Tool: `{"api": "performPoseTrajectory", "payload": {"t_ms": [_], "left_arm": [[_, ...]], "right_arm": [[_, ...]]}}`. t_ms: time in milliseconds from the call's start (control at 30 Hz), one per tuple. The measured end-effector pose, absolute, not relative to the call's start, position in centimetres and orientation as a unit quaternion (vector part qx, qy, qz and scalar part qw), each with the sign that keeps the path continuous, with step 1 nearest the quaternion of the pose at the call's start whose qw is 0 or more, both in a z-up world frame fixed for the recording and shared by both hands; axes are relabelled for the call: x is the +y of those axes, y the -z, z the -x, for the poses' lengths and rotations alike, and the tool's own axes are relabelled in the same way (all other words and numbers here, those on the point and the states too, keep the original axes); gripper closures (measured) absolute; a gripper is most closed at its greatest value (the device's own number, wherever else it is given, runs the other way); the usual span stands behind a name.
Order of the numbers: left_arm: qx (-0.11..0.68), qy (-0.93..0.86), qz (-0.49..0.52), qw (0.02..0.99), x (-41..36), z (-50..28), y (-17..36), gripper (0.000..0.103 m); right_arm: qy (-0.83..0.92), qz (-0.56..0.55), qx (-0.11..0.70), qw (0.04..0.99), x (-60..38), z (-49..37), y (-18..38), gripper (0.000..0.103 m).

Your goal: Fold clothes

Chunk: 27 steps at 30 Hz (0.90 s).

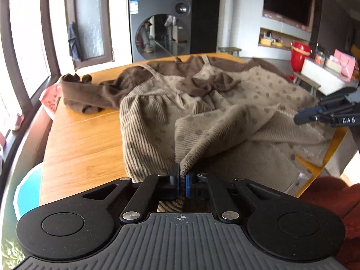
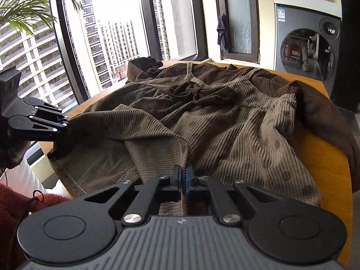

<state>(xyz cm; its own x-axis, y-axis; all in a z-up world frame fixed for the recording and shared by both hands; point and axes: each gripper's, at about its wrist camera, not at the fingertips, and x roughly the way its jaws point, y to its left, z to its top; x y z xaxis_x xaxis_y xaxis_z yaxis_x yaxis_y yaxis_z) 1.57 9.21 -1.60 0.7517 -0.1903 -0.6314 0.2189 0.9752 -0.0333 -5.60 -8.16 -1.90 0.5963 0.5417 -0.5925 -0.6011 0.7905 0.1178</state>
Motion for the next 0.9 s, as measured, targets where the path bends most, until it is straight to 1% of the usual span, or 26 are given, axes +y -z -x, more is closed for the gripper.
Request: {"api": "performPoseTrajectory", "payload": {"t_ms": [67,200,233,300,367,433,467,500,533,567,600,667,767,833,867,900], "left_arm": [[0.314,0.117,0.002,0.942,10.7,0.0,-0.3,0.098],[0.296,0.136,0.007,0.945,12.6,3.5,-1.9,0.096],[0.296,0.14,0.006,0.945,12.9,4.2,-2.0,0.091],[0.297,0.14,0.003,0.944,13.8,5.3,-2.0,0.087],[0.295,0.137,0.016,0.946,14.6,5.4,-2.0,0.078],[0.289,0.139,0.036,0.947,15.2,5.3,-2.2,0.058],[0.283,0.152,0.046,0.946,15.1,4.9,-2.3,0.054],[0.279,0.165,0.053,0.945,15.0,4.5,-2.5,0.045],[0.282,0.172,0.044,0.943,14.4,4.1,-2.4,0.037],[0.29,0.17,0.018,0.942,13.6,3.7,-2.1,0.033],[0.3,0.167,-0.008,0.939,12.7,3.2,-1.7,0.028],[0.33,0.152,-0.068,0.929,10.8,2.9,-0.2,0.028],[0.354,0.113,-0.147,0.916,9.0,2.8,2.0,0.021],[0.359,0.078,-0.184,0.912,8.5,2.3,3.2,0.02],[0.356,0.063,-0.194,0.912,8.7,2.2,3.5,0.02],[0.347,0.044,-0.206,0.914,8.9,2.3,3.4,0.02]], "right_arm": [[-0.346,0.064,0.299,0.887,-8.3,7.7,0.2,0.102],[-0.371,0.12,0.305,0.869,-7.9,10.9,-1.1,0.101],[-0.377,0.123,0.306,0.866,-8.2,11.3,-1.3,0.101],[-0.387,0.128,0.307,0.86,-8.7,11.9,-1.7,0.101],[-0.397,0.132,0.308,0.854,-9.2,12.5,-2.1,0.101],[-0.408,0.136,0.309,0.849,-9.7,13.1,-2.4,0.099],[-0.396,0.128,0.302,0.858,-10.1,12.7,-2.8,0.097],[-0.375,0.115,0.299,0.87,-10.8,12.0,-2.9,0.095],[-0.354,0.103,0.297,0.881,-11.4,11.2,-3.0,0.093],[-0.332,0.09,0.294,0.892,-12.0,10.4,-3.1,0.09],[-0.312,0.085,0.301,0.897,-12.5,9.6,-2.6,0.089],[-0.272,0.077,0.318,0.905,-13.4,8.0,-1.4,0.089],[-0.254,0.068,0.339,0.903,-13.8,7.2,0.4,0.089],[-0.262,0.075,0.339,0.9,-13.4,7.2,1.0,0.077],[-0.262,0.083,0.338,0.9,-13.2,7.1,1.3,0.068],[-0.26,0.092,0.338,0.9,-12.9,6.9,1.7,0.067]]}}
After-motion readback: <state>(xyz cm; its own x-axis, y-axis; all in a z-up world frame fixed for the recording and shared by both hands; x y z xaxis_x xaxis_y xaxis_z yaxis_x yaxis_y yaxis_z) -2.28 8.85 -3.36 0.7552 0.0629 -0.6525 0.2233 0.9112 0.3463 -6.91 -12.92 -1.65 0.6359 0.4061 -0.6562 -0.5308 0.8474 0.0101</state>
